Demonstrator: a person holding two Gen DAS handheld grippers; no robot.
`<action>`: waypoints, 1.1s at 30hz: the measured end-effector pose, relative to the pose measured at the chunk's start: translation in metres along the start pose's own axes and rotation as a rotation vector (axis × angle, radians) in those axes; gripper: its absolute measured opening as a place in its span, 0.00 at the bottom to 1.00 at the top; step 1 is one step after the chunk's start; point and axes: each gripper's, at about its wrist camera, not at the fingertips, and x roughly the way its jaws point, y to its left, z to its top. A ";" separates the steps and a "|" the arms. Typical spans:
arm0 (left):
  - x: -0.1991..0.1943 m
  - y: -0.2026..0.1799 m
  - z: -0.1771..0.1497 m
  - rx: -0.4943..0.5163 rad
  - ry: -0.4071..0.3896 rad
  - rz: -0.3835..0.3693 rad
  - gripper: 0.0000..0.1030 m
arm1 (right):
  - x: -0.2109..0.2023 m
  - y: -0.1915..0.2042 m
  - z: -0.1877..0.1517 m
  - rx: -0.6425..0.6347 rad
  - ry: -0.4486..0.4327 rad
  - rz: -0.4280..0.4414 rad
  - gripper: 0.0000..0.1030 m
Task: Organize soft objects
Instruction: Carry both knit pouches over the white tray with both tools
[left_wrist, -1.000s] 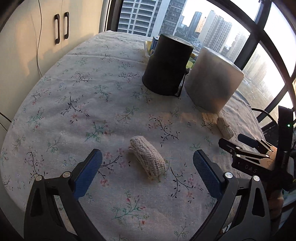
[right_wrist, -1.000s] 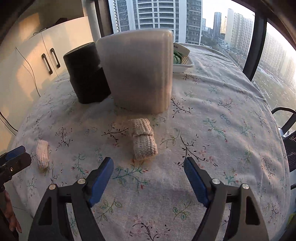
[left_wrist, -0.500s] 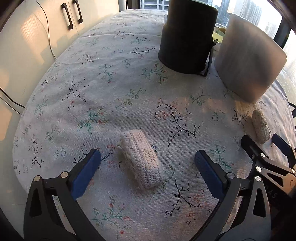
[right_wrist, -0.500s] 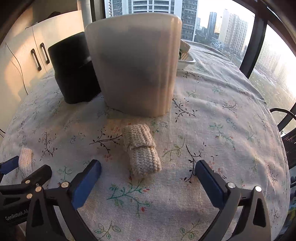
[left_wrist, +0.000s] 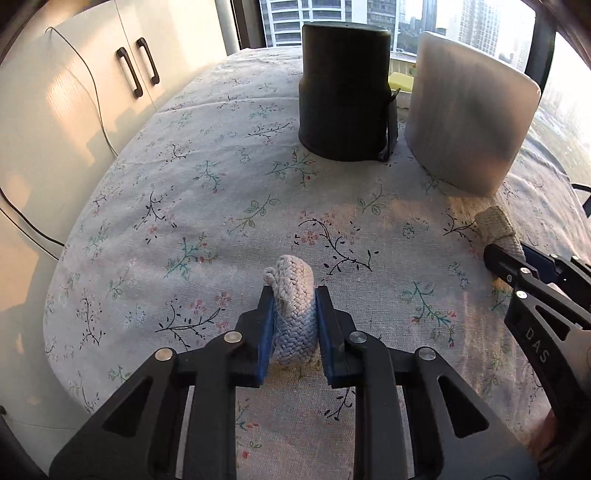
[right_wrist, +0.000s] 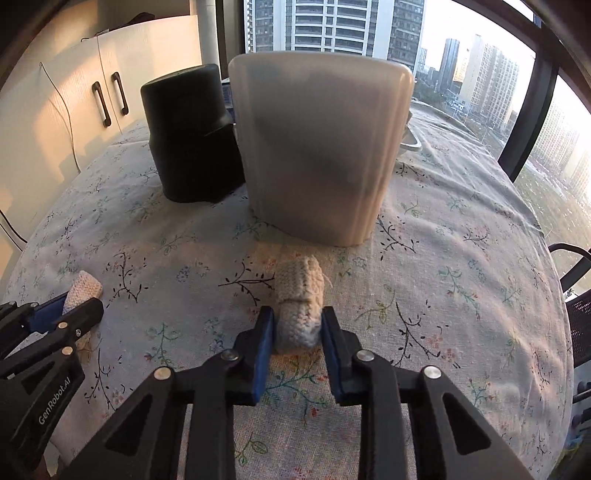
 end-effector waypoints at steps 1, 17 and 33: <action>-0.001 0.002 0.001 -0.009 0.011 -0.043 0.19 | -0.001 -0.001 -0.001 0.006 0.002 0.006 0.24; -0.015 0.047 0.031 -0.044 -0.080 0.017 0.19 | -0.037 -0.048 -0.006 0.172 0.002 0.059 0.24; 0.018 0.099 0.116 -0.027 -0.131 0.085 0.19 | -0.033 -0.126 0.028 0.270 0.003 -0.095 0.24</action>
